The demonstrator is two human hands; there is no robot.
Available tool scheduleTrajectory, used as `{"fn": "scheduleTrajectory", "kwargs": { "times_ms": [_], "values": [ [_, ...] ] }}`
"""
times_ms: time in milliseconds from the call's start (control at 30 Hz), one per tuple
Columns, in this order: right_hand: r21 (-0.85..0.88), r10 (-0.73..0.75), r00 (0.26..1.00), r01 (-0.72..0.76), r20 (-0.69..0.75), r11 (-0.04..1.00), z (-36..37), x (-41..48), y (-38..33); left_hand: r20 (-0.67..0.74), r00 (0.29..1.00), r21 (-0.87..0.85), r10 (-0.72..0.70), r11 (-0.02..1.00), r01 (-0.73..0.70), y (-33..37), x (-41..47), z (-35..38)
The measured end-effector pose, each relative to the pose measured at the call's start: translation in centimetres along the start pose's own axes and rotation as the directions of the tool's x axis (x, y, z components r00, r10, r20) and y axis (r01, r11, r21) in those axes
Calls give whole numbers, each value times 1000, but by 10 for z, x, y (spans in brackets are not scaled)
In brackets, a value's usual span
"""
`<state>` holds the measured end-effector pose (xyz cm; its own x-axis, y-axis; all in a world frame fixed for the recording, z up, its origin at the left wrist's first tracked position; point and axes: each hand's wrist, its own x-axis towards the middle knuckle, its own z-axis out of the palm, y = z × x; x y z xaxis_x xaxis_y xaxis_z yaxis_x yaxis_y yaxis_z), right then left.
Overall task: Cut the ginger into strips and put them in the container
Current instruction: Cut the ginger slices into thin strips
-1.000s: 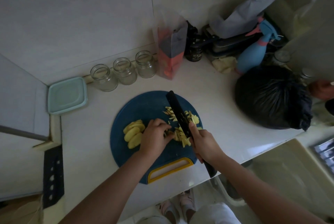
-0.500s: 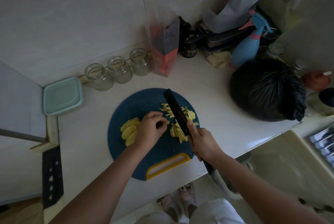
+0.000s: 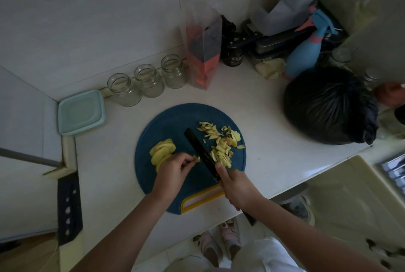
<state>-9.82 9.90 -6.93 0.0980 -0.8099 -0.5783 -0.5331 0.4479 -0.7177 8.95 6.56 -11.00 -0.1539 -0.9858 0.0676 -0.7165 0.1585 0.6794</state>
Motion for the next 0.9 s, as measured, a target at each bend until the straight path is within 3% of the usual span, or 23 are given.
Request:
{"fn": "scheduleTrajectory", "kwargs": {
  "times_ms": [167, 333, 567, 900],
  "values": [
    [-29, 27, 1000, -28, -7, 999, 0, 1, 4, -29, 999, 17, 20, 1000, -20, 1, 1, 1],
    [-104, 8, 993, -20, -115, 994, -12, 5, 8, -25, 999, 37, 42, 998, -41, 1, 5, 7],
    [-156, -98, 993, 86, -72, 984, -7, 5, 3, -96, 994, 60, 56, 997, -50, 6, 5, 5],
    [-217, -43, 998, 32, -49, 976, -1, 4, 9, -109, 992, 86, -66, 993, 76, 16, 5, 18]
  ]
}}
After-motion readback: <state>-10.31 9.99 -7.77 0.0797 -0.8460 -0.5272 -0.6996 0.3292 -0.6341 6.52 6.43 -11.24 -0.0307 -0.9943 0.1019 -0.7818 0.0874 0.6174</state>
